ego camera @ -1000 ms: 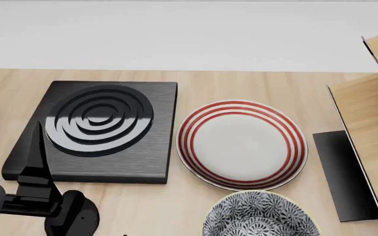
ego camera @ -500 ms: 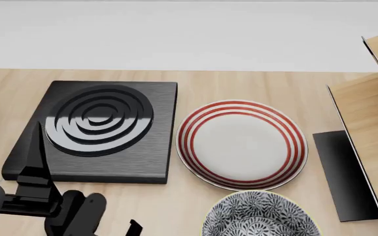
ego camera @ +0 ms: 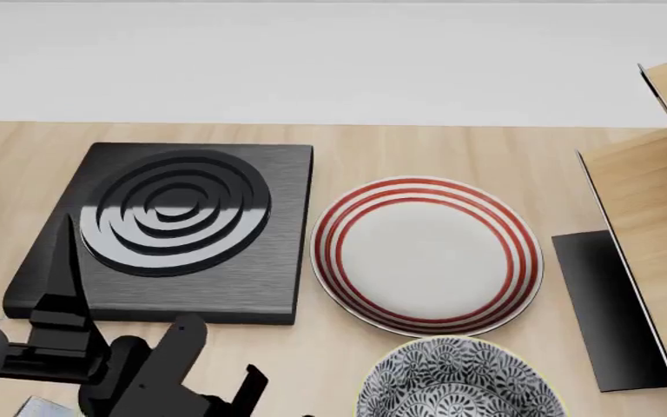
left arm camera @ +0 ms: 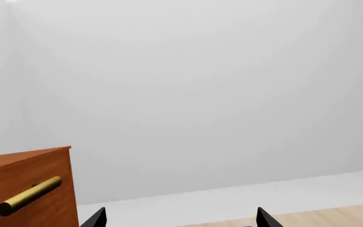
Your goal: Pick up the cream cheese and put it in the bowl.
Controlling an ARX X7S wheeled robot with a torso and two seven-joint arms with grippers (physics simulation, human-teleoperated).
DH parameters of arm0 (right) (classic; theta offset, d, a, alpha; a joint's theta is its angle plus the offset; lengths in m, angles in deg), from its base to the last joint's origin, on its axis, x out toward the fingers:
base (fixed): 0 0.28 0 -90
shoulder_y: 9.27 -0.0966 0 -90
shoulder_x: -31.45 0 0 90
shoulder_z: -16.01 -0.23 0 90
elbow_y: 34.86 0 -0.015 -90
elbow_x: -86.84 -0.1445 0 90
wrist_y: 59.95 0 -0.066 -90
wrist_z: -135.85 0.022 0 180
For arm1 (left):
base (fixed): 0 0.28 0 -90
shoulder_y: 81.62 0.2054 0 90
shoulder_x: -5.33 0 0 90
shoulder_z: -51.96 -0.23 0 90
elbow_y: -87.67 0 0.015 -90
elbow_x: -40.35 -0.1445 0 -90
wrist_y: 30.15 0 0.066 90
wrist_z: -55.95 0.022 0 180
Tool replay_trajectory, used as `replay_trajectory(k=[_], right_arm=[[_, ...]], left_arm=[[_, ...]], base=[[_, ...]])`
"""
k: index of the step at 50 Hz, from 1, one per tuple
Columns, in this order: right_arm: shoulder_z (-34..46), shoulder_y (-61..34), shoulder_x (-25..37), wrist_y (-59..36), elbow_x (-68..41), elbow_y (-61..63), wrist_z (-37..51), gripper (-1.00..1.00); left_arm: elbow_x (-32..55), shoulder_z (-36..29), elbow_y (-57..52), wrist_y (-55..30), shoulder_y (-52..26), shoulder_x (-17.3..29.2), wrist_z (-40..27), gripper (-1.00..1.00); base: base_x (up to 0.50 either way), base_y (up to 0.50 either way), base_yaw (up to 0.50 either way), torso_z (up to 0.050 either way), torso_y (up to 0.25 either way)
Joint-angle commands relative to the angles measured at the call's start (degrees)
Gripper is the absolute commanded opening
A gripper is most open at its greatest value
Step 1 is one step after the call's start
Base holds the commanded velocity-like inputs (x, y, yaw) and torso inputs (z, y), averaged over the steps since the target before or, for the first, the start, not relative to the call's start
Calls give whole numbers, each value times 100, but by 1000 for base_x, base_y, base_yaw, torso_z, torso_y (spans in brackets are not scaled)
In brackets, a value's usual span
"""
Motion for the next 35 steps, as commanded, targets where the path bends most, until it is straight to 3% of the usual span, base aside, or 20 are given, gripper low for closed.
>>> replay_trajectory(k=[1,35], right_arm=[[-114,-93,42,32,33,-7,1,-100],[-330,-250,126,46,-47,-181,72,-100]], left_arm=[[16,-2,-14,9,6,17,-21,100],[55,-38,-20,11,-8,58,-77,100]], base=[[0,0,0,0,0],[0,0,0,0,0]])
